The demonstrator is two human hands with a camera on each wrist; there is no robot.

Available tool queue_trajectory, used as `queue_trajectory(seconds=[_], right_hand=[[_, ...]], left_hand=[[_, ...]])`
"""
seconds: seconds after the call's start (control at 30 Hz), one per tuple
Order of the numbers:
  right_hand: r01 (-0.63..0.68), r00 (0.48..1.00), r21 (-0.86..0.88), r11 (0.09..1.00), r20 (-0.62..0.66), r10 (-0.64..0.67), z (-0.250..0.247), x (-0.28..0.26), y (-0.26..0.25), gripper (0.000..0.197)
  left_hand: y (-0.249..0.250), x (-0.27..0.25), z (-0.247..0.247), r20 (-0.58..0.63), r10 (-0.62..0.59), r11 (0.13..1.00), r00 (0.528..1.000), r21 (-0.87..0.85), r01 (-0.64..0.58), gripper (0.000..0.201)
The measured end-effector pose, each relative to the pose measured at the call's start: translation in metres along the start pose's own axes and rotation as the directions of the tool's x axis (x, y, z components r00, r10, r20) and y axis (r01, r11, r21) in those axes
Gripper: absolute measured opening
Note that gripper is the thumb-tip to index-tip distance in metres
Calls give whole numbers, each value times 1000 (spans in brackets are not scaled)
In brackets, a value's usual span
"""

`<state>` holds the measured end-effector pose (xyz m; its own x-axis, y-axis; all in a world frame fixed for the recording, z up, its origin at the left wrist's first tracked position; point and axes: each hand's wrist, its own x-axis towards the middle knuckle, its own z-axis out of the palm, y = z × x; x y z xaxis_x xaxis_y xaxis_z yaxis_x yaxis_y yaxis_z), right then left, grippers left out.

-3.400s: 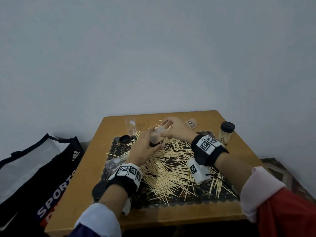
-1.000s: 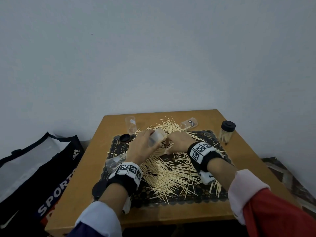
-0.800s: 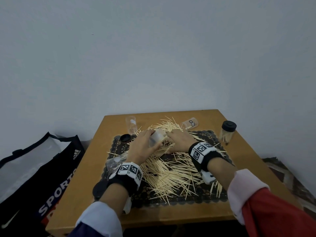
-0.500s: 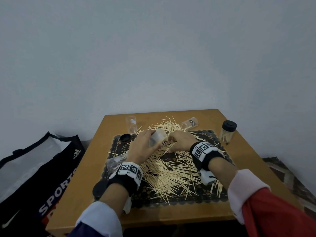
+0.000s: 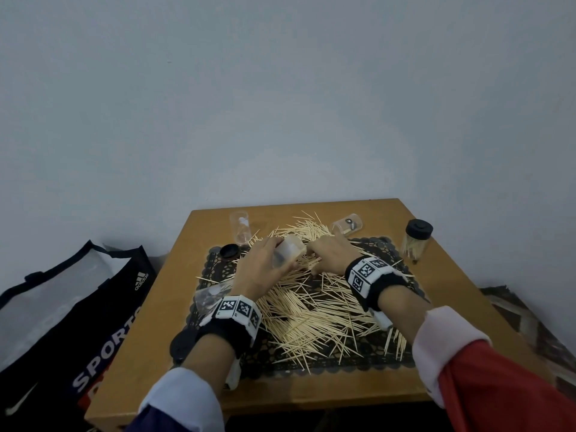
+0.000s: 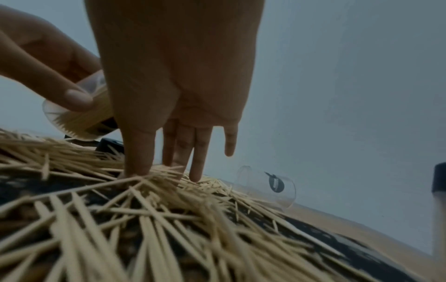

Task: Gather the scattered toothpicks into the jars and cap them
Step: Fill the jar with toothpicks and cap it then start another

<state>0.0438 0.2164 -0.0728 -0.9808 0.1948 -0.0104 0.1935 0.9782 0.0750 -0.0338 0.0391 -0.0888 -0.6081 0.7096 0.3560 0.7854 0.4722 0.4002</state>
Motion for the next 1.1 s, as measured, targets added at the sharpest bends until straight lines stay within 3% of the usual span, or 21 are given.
queue_trajectory(seconds=[0.1, 0.27, 0.33, 0.5, 0.73, 1.1], right_hand=[[-69, 997, 89, 994, 22, 67, 3, 0, 2, 53], [-109, 993, 120, 987, -22, 112, 4, -4, 8, 33], [-102, 993, 100, 990, -54, 108, 5, -4, 9, 31], [-38, 999, -11, 999, 10, 38, 5, -4, 6, 28], [-45, 999, -107, 993, 24, 48, 4, -6, 1, 28], [-122, 992, 201, 972, 40, 116, -3, -14, 6, 25]], left_hand=[[1, 0, -1, 4, 2, 1000, 1000, -3, -2, 65], [2, 0, -1, 12, 0, 1000, 1000, 6, 0, 66], [2, 0, -1, 15, -1, 1000, 1000, 6, 0, 66], [1, 0, 0, 19, 5, 1000, 1000, 4, -5, 67], [1, 0, -1, 20, 4, 1000, 1000, -4, -4, 65], [1, 0, -2, 20, -5, 1000, 1000, 0, 5, 66]])
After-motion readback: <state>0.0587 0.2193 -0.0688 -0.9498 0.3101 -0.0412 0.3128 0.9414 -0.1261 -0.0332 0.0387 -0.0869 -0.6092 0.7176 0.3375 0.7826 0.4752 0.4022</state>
